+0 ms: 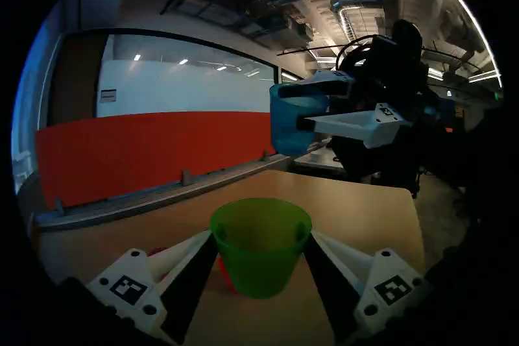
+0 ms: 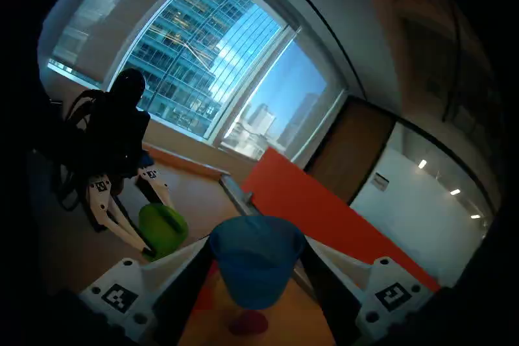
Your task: Pour water
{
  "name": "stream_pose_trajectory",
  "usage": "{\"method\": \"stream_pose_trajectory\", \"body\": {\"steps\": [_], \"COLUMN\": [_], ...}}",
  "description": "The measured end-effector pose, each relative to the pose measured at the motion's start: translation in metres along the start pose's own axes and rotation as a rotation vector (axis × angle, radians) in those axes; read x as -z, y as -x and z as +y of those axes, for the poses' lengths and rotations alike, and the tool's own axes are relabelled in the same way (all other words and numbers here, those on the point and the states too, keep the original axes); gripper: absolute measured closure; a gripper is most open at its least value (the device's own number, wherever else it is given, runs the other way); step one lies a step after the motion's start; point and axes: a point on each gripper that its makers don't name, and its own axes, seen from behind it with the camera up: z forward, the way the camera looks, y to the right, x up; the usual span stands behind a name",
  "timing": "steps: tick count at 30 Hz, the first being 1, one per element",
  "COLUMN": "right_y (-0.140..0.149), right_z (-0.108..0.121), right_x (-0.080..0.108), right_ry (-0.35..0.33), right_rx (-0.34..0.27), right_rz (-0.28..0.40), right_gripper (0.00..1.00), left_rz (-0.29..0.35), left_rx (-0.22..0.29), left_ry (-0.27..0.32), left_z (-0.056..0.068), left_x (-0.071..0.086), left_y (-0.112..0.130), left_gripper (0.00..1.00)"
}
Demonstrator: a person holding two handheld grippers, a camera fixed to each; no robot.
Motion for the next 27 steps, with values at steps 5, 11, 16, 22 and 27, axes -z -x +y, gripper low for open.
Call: {"method": "stream_pose_trajectory", "body": {"steps": [5,11,16,22,27], "right_y": [-0.005,-0.01,-0.014,-0.018,-0.024], "right_z": [0.003,0.003,0.004,0.005,0.006], "right_x": [-0.007,-0.014,-0.02,-0.027,-0.033], "right_ry": [-0.005,-0.011,-0.017,-0.017,-0.015], "right_rx": [0.044,0.103,0.146,0.2,0.247], "right_rz": [0.002,0.002,-0.001,0.0,0.004], "right_gripper": [0.08,0.09,0.08,0.09,0.09], "left_rz": [-0.004,-0.006,-0.004,-0.004,0.0], "left_rx": [0.0,-0.005,-0.005,-0.007,-0.006], "left_ry": [0.006,0.013,0.016,0.019,0.021], "left_z": [0.001,0.003,0.005,0.006,0.007], "left_x": [-0.001,-0.003,-0.003,-0.003,-0.004], "left_y": [0.003,0.004,0.003,0.003,0.002], "left_gripper": [0.15,0.15,0.15,0.15,0.15]}}
